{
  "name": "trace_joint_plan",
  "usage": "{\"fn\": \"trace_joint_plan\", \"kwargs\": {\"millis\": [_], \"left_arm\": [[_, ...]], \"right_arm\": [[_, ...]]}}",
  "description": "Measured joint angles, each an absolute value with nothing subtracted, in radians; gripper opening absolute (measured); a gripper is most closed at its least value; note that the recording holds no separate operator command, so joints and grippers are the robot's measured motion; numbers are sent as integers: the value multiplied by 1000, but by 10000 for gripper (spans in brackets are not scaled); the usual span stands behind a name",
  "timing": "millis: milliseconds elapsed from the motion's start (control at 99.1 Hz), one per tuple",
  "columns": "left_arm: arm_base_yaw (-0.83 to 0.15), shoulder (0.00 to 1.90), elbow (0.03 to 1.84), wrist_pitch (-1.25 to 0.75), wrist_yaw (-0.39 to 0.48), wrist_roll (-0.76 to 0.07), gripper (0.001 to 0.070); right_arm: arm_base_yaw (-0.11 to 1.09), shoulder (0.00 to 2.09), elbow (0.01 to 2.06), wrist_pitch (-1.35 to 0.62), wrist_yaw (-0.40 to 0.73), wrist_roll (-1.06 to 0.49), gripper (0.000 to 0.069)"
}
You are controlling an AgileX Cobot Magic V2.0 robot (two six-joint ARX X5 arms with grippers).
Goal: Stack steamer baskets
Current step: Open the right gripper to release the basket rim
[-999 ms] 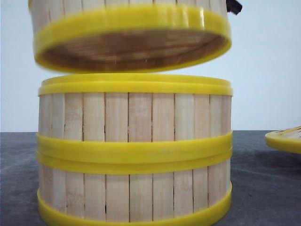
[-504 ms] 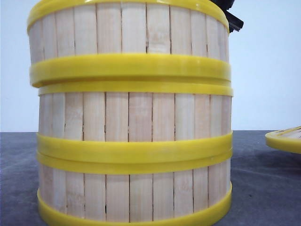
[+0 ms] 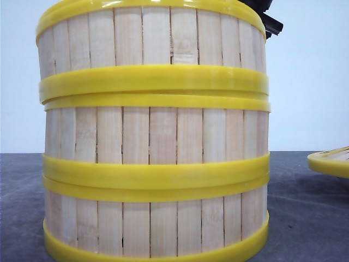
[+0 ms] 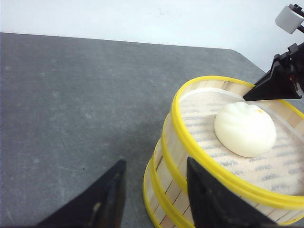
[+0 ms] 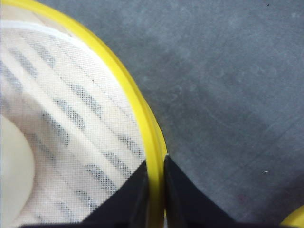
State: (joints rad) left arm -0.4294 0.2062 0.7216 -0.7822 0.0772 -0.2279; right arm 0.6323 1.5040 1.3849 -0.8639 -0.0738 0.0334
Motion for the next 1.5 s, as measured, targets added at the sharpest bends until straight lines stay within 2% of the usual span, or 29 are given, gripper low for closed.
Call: {"fn": "trace_joint_plan", "kwargs": {"millis": [403,464,595,696,847,1110,1281,1503], "left_arm": [[-429,206,722,-782,77,-216,228],[-429,206,722,-782,77,-212,228],[-429,206,722,-782,77,-209,228],[-429,206,722,-782,77,-206,228],[-429,206,722,-782,77,-203,228],[-429,206,722,-782,77,-202,228],[-429,206,722,-782,77,-199,228],[-429,206,722,-782,77,-192,228]], "right_arm": [[633,1500,1380,-905,-30,25,33],[633,1500,1380,-913,-29,23,93],[632,1499,1380,-905,-28,24,340],[625,1479,1380,-888,-28,24,400],[610,1386,1392,-865,-19,24,412],[551,1180,1414,-843,76,39,412],[438,1115,1418,-893,79,53,412],[249,1149,1419,-1006,78,55,412]]}}
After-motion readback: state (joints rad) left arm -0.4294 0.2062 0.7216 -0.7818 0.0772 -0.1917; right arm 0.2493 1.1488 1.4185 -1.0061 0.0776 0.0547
